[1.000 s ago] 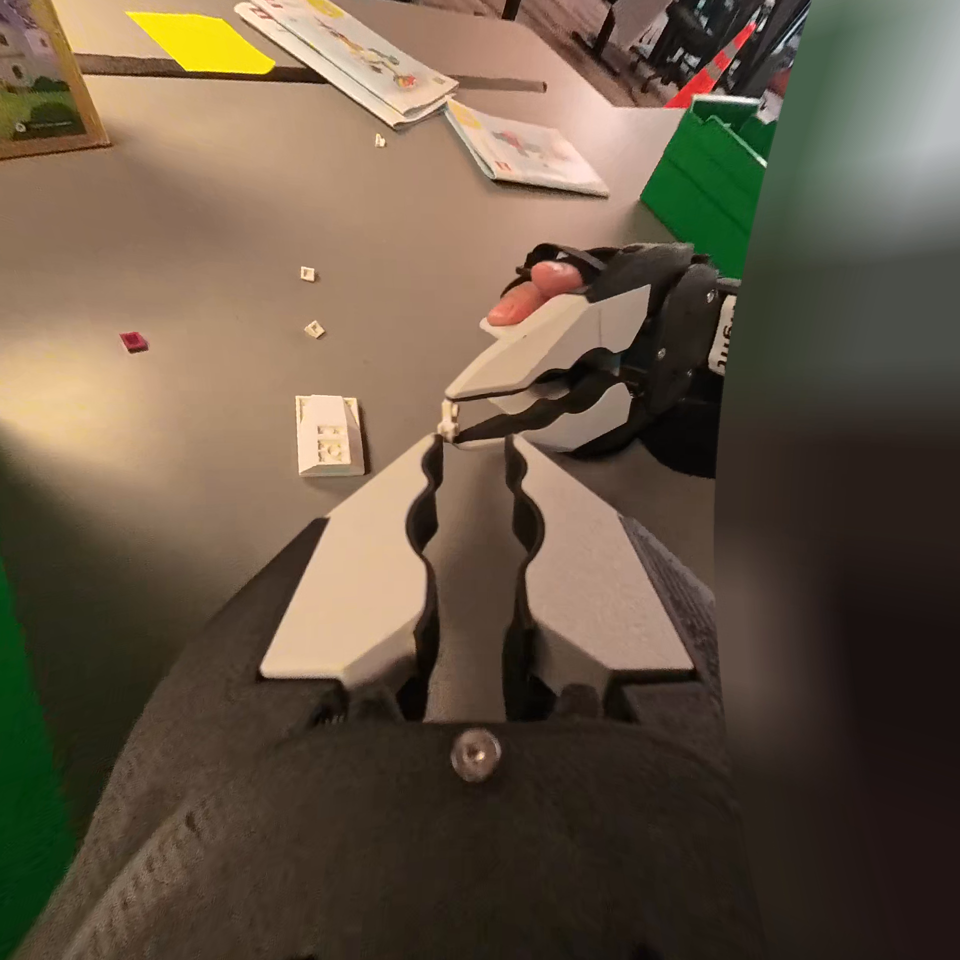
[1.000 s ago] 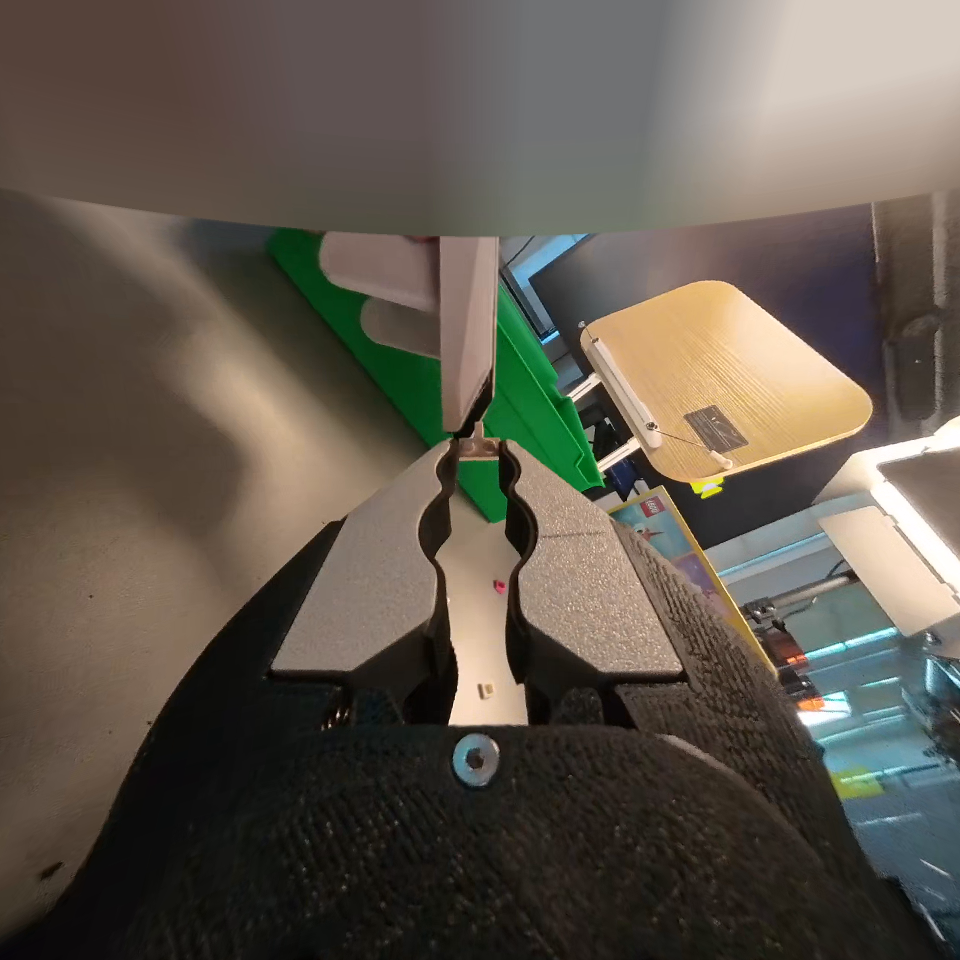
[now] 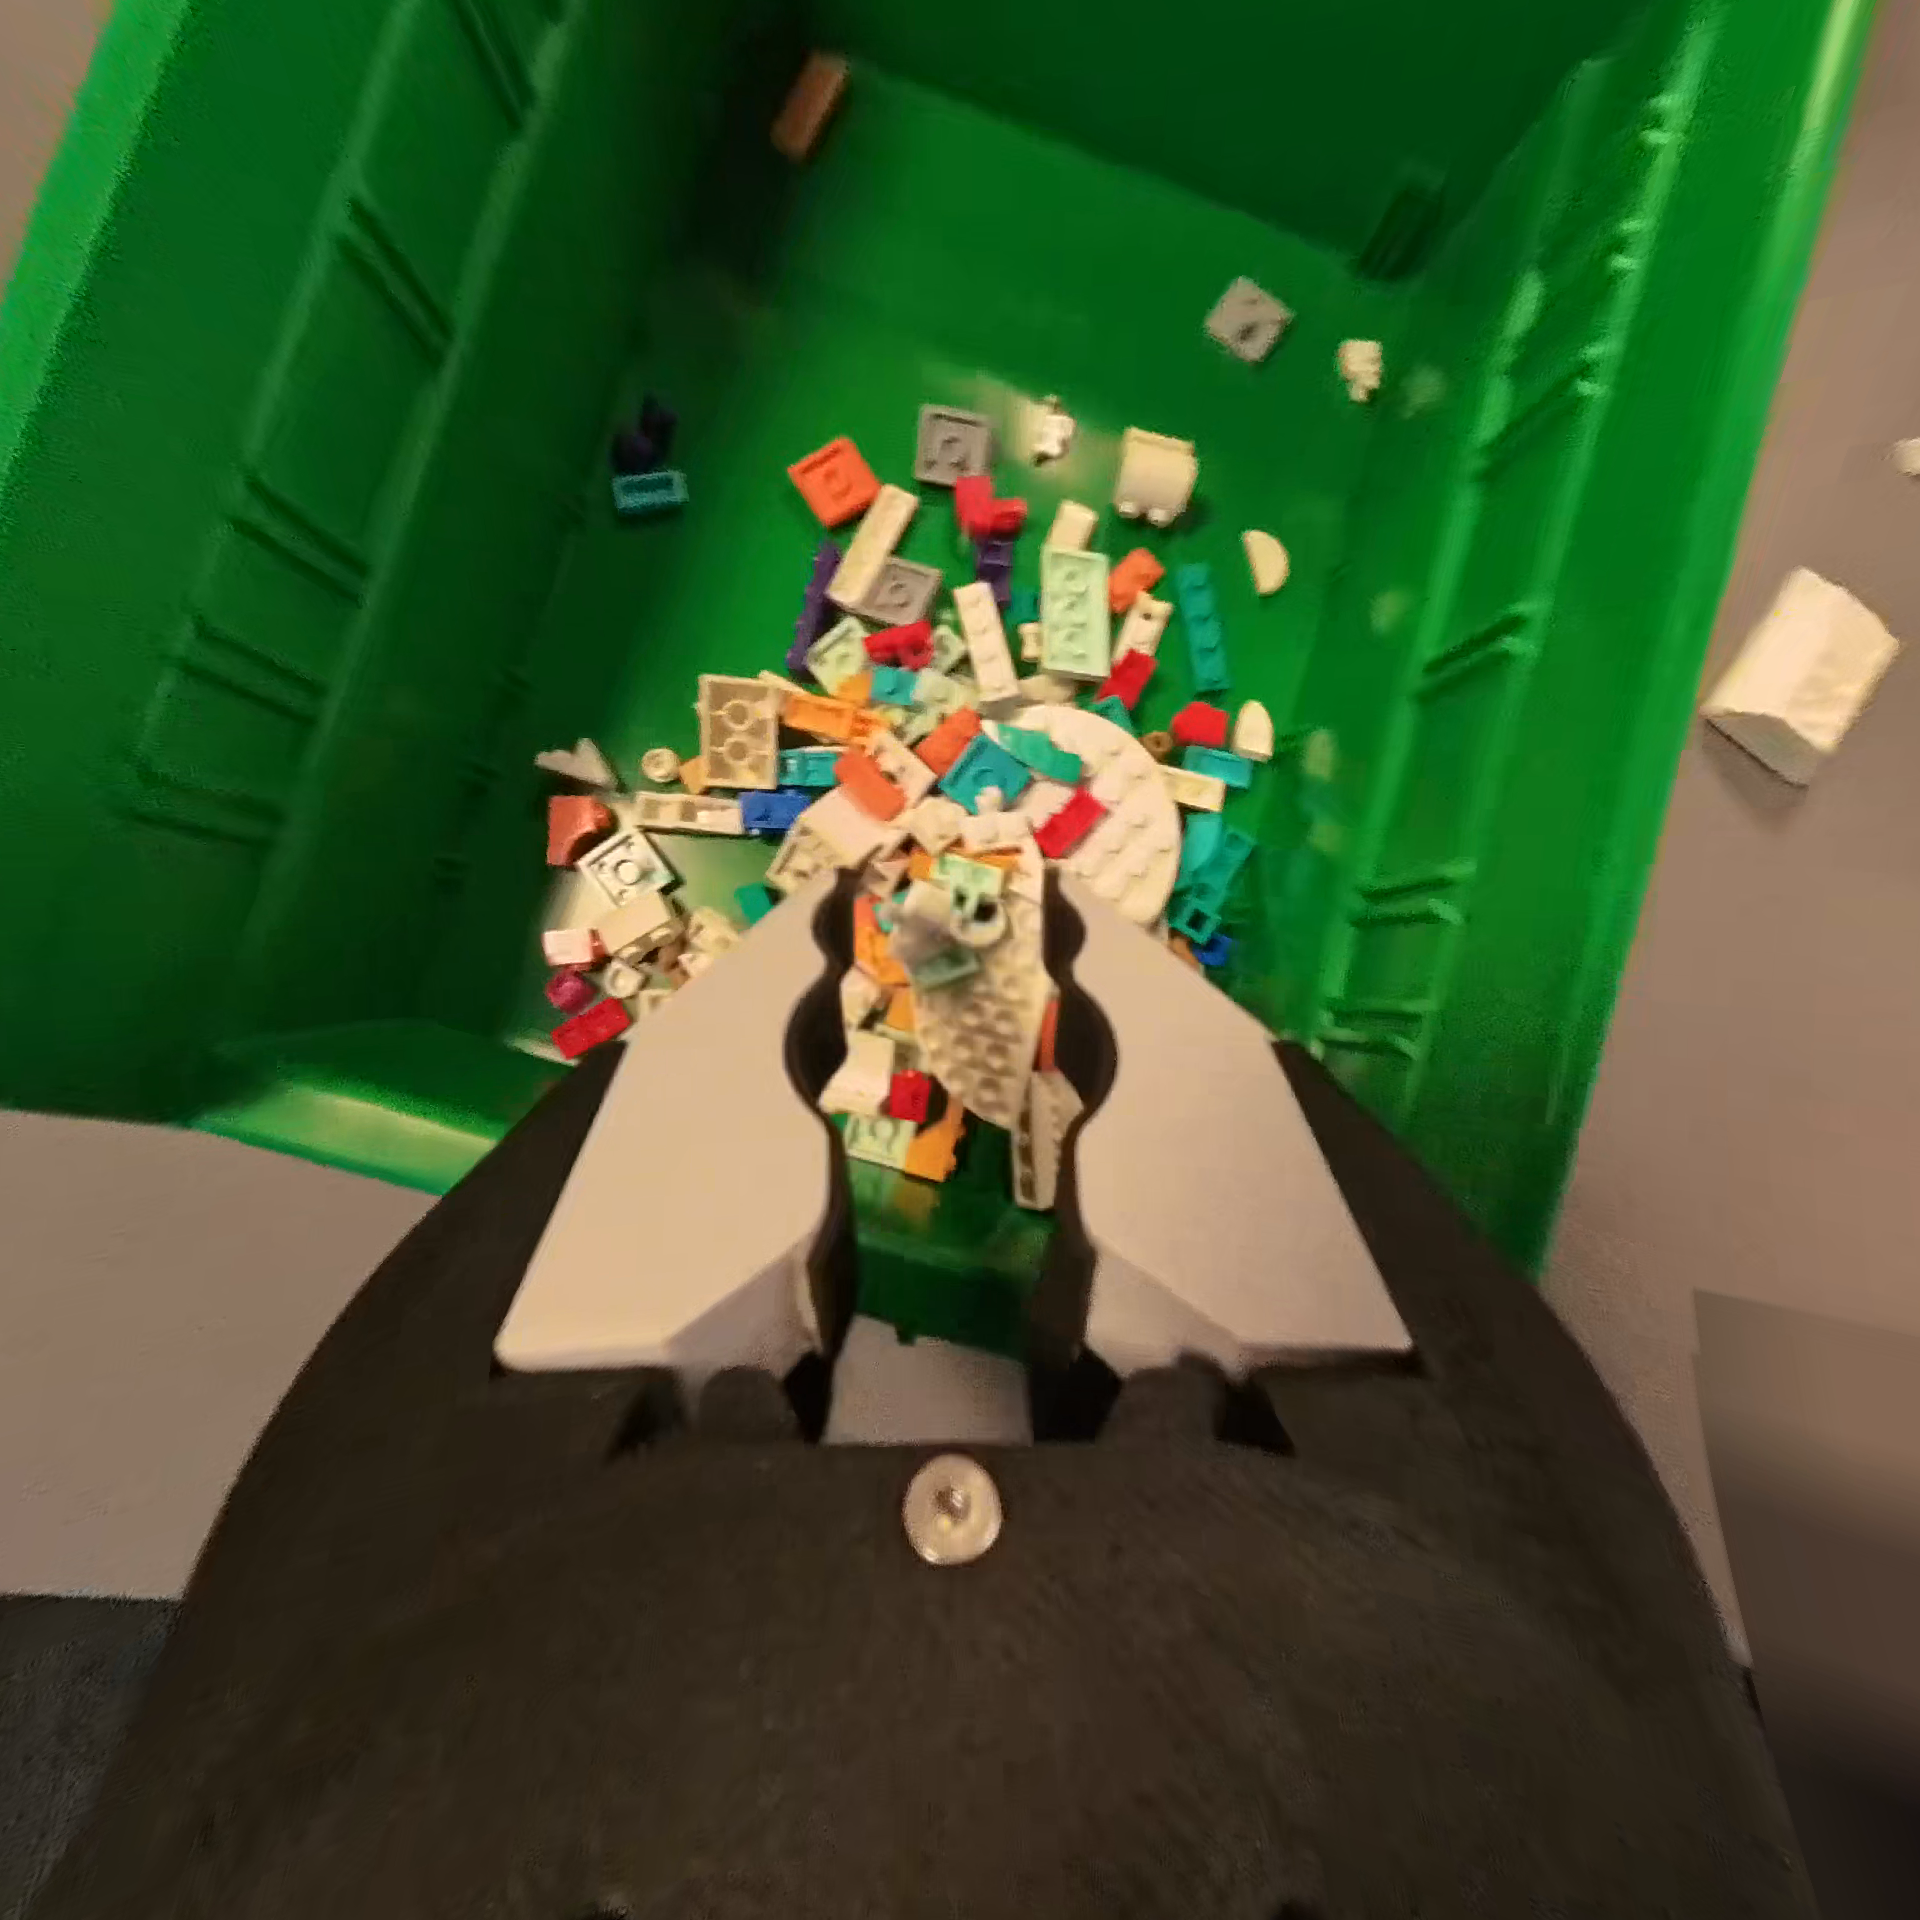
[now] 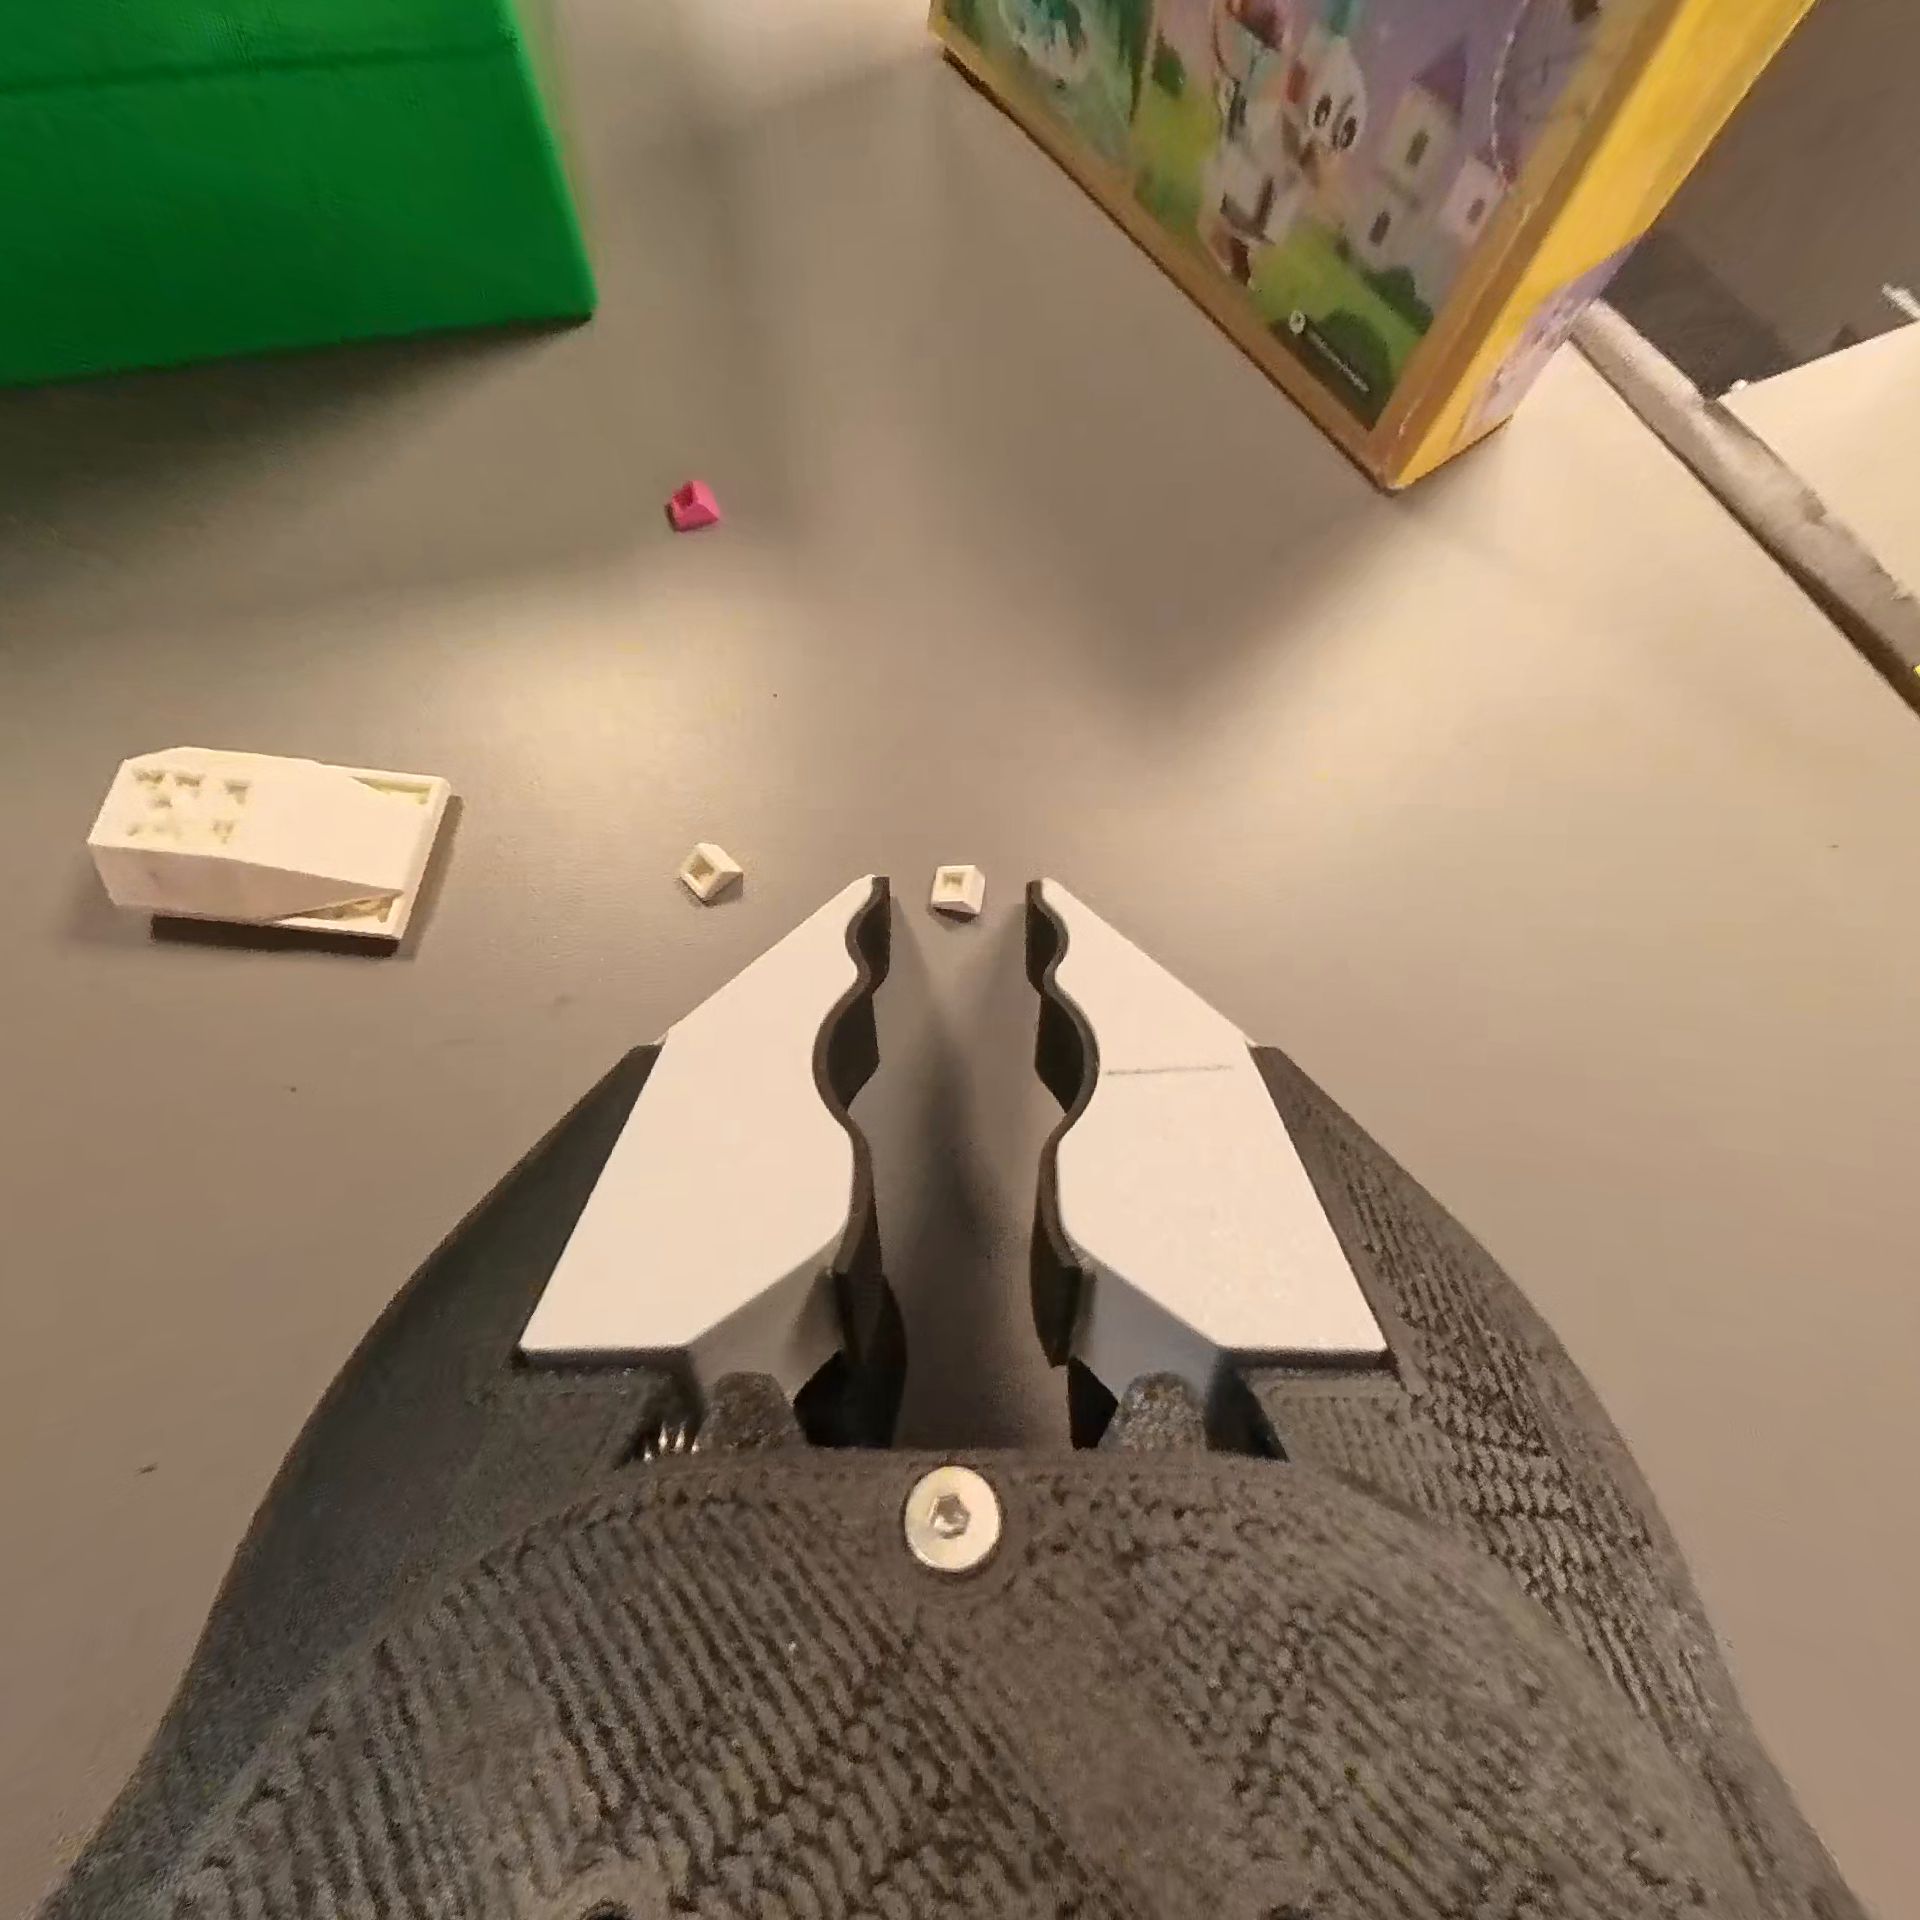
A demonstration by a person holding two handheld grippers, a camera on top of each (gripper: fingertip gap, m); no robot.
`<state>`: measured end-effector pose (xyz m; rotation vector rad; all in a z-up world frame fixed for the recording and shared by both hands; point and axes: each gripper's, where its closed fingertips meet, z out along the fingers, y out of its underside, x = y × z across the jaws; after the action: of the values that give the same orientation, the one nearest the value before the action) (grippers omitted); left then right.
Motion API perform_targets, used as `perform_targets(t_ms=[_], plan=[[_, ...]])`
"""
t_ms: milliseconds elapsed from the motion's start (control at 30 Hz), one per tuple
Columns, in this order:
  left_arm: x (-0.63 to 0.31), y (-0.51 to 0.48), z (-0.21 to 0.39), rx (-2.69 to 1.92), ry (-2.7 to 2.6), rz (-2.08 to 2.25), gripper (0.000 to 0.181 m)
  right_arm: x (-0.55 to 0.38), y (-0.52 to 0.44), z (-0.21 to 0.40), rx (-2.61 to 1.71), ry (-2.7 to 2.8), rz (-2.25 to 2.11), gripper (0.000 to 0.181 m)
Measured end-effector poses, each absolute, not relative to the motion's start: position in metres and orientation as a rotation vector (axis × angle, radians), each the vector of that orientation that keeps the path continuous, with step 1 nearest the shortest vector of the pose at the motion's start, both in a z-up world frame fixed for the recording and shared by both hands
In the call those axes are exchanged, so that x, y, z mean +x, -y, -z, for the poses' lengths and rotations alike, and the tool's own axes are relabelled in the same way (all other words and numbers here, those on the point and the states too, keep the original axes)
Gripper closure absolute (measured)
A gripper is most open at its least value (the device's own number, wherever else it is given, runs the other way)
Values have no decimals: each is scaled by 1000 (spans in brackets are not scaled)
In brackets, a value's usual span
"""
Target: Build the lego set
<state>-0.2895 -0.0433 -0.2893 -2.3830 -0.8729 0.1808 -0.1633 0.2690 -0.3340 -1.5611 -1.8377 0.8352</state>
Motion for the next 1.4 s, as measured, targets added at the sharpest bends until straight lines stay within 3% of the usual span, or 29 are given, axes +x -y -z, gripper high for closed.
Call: perform_targets(t_ms=[100,167,300,467,600,700,867,1400], plan=[[-299,42,275,-2297,889,-252,128,-163,-267,334,-1556,1852,-849,161],[-300,34,250,-2200,825,-326,127,-163,-264,334,-1534,1867,-842,165],[-260,-2,186,-1985,510,-370,131,-163,-261,334,-1478,1883,-792,174],[-146,-59,155,-1850,71,23,146,-162,-250,325,-1224,1885,-656,176],[-106,-95,186,-1887,-18,174,154,-156,-202,296,-685,1821,-665,181],[-122,-117,229,-2009,59,122,153,-152,-176,283,-544,1796,-720,181],[-133,-121,277,-2167,121,98,154,-160,-186,302,-700,1885,-714,180],[-210,-175,335,-2318,135,-171,155,-160,-221,330,-1270,2031,-883,158]])
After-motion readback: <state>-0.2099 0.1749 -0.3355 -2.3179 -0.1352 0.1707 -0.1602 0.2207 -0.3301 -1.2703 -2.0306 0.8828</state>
